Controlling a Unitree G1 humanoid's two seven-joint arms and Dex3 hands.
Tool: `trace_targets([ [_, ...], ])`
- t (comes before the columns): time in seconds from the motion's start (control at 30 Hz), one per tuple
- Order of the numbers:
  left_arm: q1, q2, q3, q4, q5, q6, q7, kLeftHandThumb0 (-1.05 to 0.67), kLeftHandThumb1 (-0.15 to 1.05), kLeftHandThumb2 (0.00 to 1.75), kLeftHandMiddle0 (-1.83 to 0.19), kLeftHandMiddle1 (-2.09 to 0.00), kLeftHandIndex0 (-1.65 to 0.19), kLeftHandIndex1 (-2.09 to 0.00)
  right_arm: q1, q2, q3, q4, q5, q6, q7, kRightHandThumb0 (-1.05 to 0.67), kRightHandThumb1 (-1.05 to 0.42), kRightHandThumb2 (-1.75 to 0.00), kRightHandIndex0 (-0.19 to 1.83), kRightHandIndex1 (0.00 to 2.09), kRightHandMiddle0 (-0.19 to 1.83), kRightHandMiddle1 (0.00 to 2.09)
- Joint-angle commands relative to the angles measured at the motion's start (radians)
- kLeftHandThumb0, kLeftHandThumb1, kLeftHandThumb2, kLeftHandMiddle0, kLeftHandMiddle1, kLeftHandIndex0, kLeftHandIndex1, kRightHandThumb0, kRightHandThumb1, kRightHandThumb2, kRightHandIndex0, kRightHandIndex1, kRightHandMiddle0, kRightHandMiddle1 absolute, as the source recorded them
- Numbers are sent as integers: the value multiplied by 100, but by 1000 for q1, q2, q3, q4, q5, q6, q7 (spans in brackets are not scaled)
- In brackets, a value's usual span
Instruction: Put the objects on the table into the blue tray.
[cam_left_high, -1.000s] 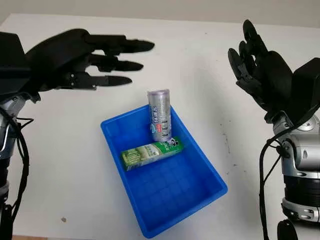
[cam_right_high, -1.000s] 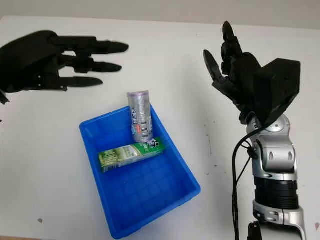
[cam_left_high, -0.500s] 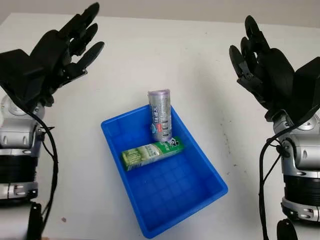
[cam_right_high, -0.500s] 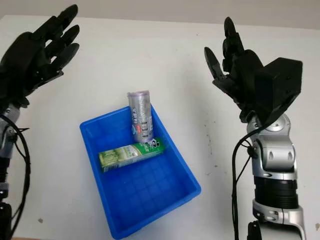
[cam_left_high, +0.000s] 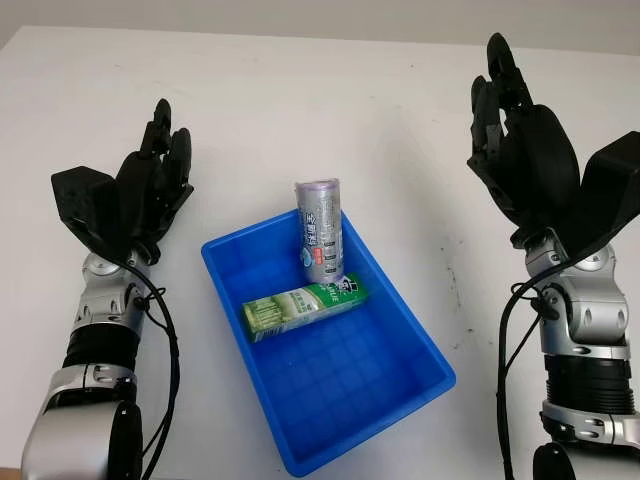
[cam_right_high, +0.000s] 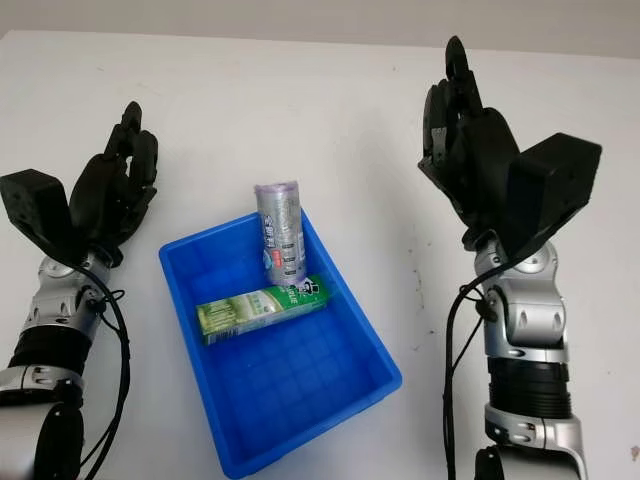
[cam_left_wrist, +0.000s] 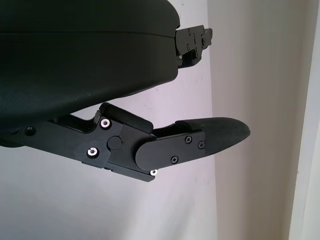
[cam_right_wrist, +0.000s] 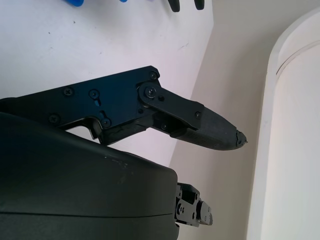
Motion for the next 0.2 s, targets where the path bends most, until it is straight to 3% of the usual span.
trace_targets([
  [0.0, -13, -6, 5, -18, -8, 7, 2, -81, 105, 63, 19, 0, 19, 0, 19, 8, -13, -4, 8, -8, -4, -76, -105, -84, -19, 0, -19, 0],
  [0.17, 9, -15, 7, -69, -14, 31, 20, -79, 105, 63, 19, 0, 19, 0, 51, 7, -8, -22, 7, -2, -7, -74, -105, -84, -19, 0, -19, 0],
])
